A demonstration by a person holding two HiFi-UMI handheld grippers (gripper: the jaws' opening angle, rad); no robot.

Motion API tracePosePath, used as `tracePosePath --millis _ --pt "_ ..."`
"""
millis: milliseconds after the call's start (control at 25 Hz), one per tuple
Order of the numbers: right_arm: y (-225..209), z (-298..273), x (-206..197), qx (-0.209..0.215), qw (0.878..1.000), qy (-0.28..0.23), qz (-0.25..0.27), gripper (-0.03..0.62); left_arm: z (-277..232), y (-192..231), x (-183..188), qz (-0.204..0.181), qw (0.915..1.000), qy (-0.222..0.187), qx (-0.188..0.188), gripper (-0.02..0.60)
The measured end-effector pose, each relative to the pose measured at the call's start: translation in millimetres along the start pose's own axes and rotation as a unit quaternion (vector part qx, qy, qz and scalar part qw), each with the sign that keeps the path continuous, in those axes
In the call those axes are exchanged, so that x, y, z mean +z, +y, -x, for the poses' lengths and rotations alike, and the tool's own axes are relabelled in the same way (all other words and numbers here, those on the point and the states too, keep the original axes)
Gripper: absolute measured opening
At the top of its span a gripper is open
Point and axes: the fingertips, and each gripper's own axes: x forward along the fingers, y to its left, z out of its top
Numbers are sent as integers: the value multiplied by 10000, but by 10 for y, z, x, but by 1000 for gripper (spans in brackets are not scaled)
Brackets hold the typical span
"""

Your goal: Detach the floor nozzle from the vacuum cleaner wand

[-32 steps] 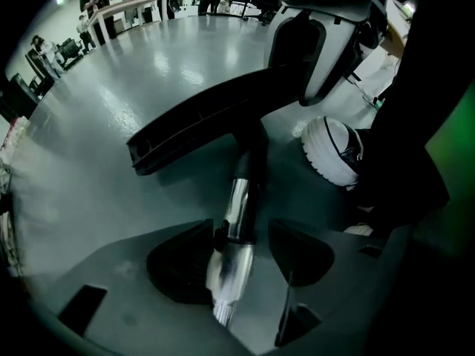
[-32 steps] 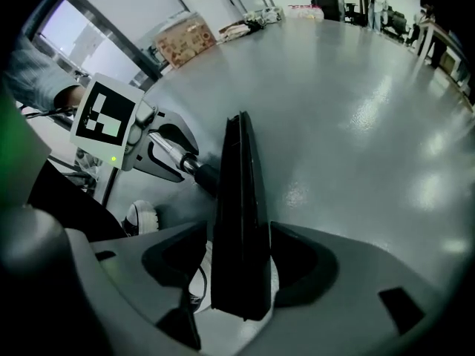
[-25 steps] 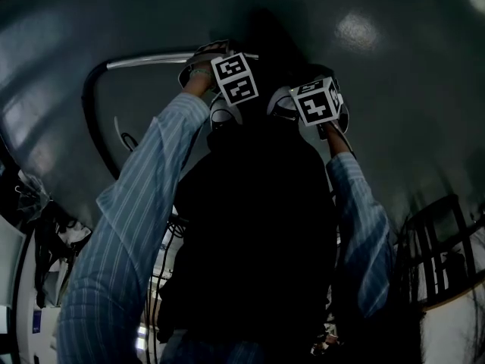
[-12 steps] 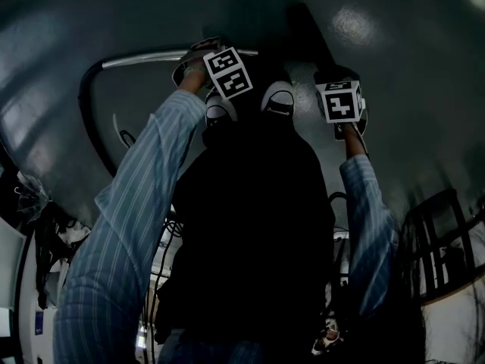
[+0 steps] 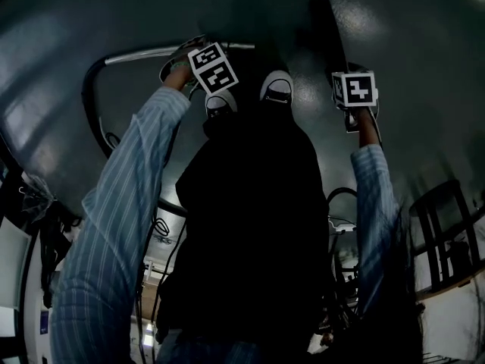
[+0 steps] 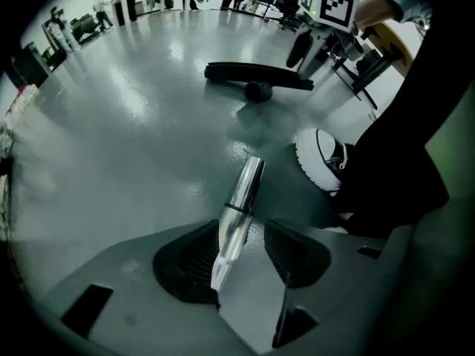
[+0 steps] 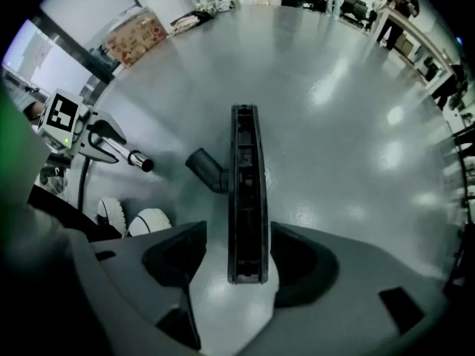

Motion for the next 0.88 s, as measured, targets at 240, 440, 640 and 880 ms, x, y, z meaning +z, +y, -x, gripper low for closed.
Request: tracePosePath --millis 240,440,640,880 --pt "433 769 -6 173 9986 -398 -305 250 797 -416 -82 949 9949 -314 -157 192" --pt "1034 1481 44 795 9933 -633 -550 249 1720 -783 158 1723 9786 -1024 -454 192" --pt "1497 2329 127 1473 9753 -1243 -1080 249 2660 -1057 467 2159 9631 -1537 -458 192" --pt "1989 3250 255 1955 9539 -1737 -1471 249 3550 -1301 504 2501 9479 -1900 -526 192"
